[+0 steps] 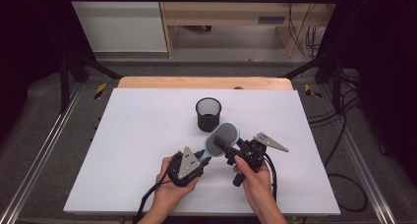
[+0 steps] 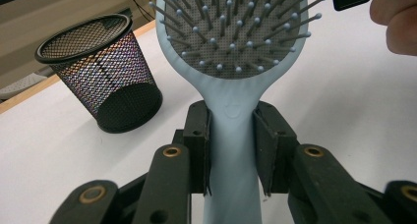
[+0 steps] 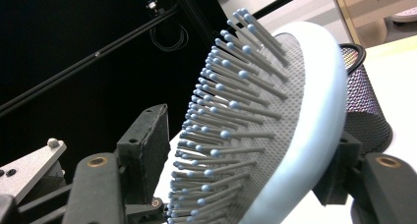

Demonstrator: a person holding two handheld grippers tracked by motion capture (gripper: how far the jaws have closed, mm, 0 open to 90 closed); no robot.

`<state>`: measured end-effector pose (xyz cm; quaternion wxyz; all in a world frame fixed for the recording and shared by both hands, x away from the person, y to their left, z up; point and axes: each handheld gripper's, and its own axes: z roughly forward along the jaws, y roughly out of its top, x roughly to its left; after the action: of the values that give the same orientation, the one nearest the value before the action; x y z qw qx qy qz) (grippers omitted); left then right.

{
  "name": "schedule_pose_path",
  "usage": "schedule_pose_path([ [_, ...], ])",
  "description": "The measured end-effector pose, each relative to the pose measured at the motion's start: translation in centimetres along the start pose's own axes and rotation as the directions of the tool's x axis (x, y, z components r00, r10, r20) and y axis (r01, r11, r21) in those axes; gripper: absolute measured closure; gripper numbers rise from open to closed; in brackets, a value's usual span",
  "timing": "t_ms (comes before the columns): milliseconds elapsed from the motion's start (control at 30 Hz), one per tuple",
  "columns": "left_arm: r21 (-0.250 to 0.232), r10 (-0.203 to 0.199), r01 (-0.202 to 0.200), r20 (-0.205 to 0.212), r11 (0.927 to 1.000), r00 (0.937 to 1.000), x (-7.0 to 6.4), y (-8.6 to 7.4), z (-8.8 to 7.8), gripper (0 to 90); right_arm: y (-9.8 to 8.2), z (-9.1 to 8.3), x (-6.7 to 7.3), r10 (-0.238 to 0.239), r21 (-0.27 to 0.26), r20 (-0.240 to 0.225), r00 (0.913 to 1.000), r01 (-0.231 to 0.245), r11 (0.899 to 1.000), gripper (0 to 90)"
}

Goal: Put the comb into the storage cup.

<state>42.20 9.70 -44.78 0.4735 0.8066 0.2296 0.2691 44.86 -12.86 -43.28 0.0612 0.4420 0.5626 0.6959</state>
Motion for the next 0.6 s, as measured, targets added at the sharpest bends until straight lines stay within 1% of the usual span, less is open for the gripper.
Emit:
schedule_pose_path([
  [267,-0.003,-0.003,0.003,-0.001,1.0,1.0,0.02,0.0,-0.03,69.7,0.0,-0.1,-0.12,0.005,-0.003,-0.001,1.0,-0.005,1.0,39.1],
  [600,0.001,-0.004,0.004,0.002,1.0,1.0,0.08,-0.03,-0.01,69.8,-0.02,-0.12,-0.19,0.005,-0.005,-0.002,1.0,-0.005,1.0,41.4],
])
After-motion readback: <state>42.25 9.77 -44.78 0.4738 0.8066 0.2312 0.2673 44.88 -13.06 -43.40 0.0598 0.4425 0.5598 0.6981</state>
